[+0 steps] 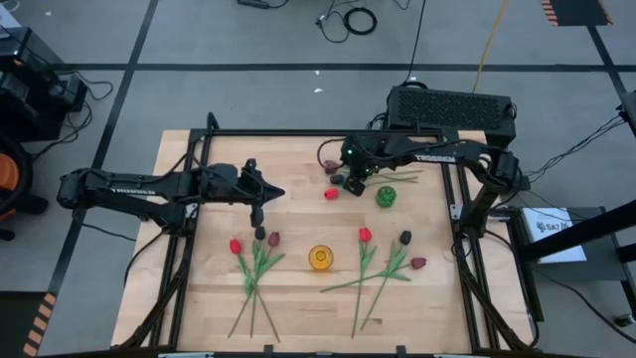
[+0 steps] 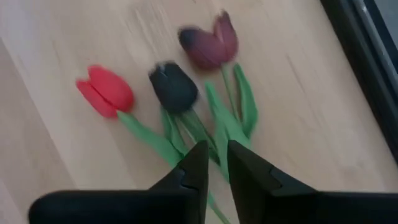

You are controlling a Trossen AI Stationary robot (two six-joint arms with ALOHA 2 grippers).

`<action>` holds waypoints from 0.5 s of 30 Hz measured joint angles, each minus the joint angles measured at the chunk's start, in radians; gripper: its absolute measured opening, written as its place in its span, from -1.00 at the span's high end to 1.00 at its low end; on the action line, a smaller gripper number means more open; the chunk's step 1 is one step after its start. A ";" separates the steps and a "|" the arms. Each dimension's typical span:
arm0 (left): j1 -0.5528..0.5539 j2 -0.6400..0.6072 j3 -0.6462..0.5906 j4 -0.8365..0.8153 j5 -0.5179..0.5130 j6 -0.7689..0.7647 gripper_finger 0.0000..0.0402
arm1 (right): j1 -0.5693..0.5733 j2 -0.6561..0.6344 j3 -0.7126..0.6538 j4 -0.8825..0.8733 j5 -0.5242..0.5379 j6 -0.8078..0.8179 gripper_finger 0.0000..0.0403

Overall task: Sort flowers into vase by color
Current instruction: Put the top dark red flower into the transparent vase

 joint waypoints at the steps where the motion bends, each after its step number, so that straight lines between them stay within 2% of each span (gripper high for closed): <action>1: -0.004 0.000 -0.003 -0.004 0.000 0.000 0.91 | 0.000 0.010 0.000 0.030 -0.002 -0.007 0.71; 6: -0.016 0.000 -0.006 -0.001 0.001 0.000 0.91 | -0.011 0.046 0.000 0.145 -0.002 -0.085 0.65; 12: -0.016 0.000 -0.007 0.000 0.001 -0.016 0.91 | -0.059 0.080 0.000 0.178 -0.080 -0.151 0.55; 15: -0.016 0.000 -0.007 0.000 0.000 -0.012 0.91 | -0.080 0.099 -0.001 0.182 -0.085 -0.154 0.48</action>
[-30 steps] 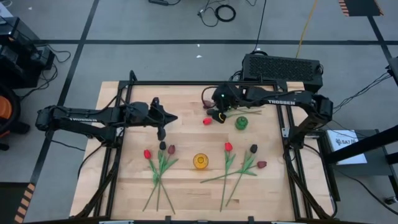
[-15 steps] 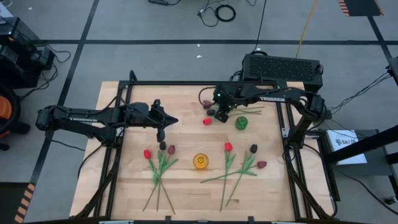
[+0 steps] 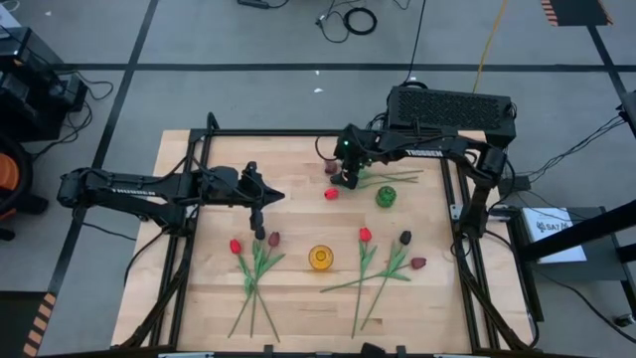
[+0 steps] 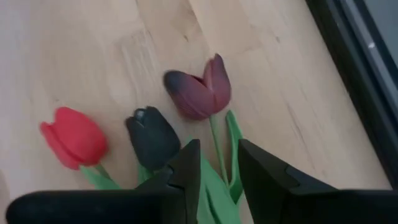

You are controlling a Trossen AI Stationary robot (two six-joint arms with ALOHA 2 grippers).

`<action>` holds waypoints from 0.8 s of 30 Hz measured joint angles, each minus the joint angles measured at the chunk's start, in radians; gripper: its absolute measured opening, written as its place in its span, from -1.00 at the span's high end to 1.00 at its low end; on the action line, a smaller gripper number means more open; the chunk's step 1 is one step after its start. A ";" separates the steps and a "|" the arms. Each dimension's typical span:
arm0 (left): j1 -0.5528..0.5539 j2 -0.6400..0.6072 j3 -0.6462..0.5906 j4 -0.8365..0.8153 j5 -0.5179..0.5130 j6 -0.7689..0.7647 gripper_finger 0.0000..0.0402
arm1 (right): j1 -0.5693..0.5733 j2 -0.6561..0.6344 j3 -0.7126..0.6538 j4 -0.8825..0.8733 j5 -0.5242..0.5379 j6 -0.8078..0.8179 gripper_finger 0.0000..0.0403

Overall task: Sort flowers into vase by color
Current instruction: Put the top dark red flower into the transparent vase

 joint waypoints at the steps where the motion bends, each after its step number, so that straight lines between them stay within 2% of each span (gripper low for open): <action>1: 0.000 0.000 0.000 0.000 0.000 0.002 0.91 | -0.004 0.006 0.000 0.000 0.000 0.000 0.46; 7: 0.000 0.000 0.000 0.000 0.000 0.019 0.91 | -0.007 0.049 0.000 0.037 -0.010 -0.054 0.38; 12: 0.000 0.000 0.000 0.000 0.000 0.029 0.91 | -0.018 0.075 0.000 0.090 -0.065 -0.076 0.38; 24: 0.002 0.000 0.000 0.000 -0.001 0.054 0.91 | -0.085 0.082 0.000 0.088 -0.083 -0.104 0.39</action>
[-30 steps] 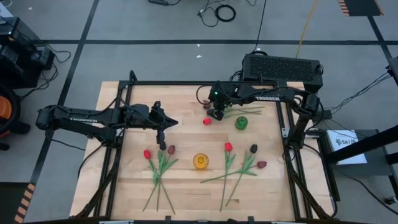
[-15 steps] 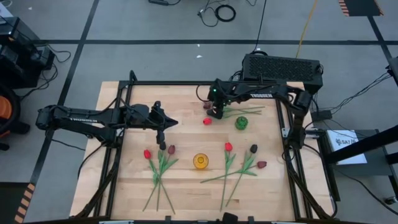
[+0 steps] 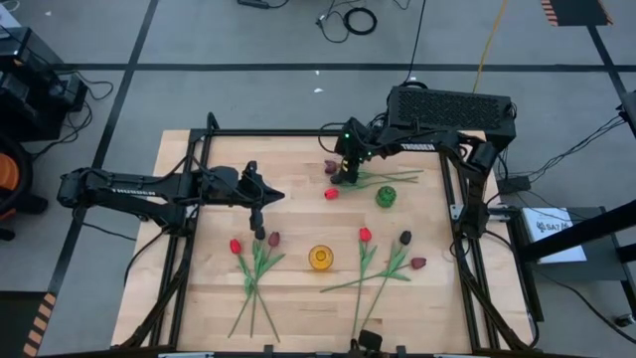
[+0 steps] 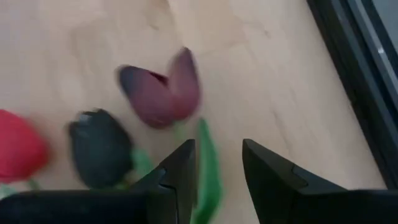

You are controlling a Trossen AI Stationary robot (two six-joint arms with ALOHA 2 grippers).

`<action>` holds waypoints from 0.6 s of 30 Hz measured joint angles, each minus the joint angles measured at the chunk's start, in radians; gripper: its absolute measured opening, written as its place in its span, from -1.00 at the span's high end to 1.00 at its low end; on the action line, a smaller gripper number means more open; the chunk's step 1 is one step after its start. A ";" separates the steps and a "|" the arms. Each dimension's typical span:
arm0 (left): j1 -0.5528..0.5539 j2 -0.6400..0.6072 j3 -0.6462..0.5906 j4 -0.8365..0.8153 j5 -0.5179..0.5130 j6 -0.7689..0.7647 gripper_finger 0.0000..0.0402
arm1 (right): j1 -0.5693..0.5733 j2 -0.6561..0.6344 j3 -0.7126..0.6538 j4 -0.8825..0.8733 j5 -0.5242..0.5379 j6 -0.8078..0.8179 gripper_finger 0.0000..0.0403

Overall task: Sort flowers into vase by color
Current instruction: Put the top dark red flower into the transparent vase

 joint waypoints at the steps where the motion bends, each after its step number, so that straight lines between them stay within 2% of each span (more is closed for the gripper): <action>1: 0.000 0.000 0.000 0.000 0.000 0.000 0.91 | -0.003 0.001 0.000 -0.005 -0.020 0.000 0.39; 3: 0.000 0.000 0.000 0.000 0.000 0.000 0.91 | -0.002 0.001 0.000 0.000 -0.044 0.001 0.39; 11: 0.000 0.000 0.000 0.000 -0.001 0.002 0.91 | 0.006 0.061 -0.001 0.025 -0.040 0.000 0.39; 18: 0.000 0.000 0.000 0.000 -0.005 0.003 0.91 | 0.007 0.063 0.000 0.028 -0.034 -0.004 0.40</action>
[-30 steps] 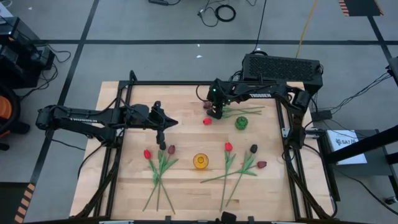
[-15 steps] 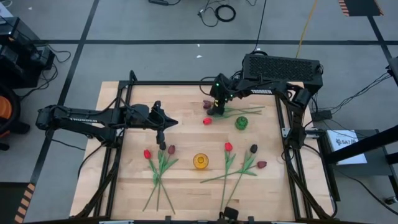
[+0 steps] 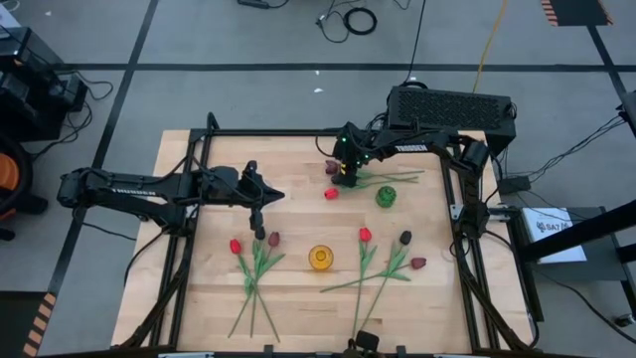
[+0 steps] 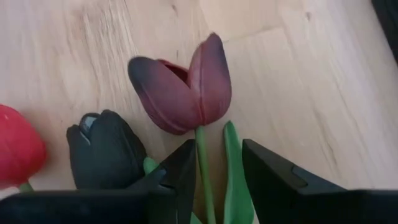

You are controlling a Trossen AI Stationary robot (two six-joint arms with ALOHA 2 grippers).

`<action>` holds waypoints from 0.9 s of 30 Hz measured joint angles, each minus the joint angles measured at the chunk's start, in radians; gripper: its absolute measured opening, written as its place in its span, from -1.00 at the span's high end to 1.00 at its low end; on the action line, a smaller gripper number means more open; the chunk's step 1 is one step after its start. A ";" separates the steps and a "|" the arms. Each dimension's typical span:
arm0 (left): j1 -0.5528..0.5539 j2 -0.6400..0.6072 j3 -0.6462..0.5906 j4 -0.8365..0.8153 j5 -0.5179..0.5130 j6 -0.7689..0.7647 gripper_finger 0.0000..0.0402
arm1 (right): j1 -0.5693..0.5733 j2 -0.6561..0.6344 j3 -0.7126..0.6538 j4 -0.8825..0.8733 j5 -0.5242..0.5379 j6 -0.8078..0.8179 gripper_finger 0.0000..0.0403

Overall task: Sort flowers into vase by color
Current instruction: Put the top dark red flower into the transparent vase

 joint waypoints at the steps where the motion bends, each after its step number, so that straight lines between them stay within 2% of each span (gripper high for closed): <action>1: 0.000 0.000 0.000 0.000 0.000 0.000 0.91 | 0.000 0.000 0.000 -0.004 0.000 -0.002 0.43; 14: 0.001 0.000 0.000 0.000 0.000 0.001 0.91 | 0.002 0.025 0.002 0.003 -0.001 -0.016 0.96; 20: 0.001 0.000 0.000 0.000 0.000 0.023 0.91 | 0.010 -0.014 -0.001 0.053 -0.006 -0.021 0.98; 27: 0.001 0.000 0.000 0.000 0.000 0.023 0.91 | 0.013 -0.176 -0.001 0.088 -0.008 0.032 0.99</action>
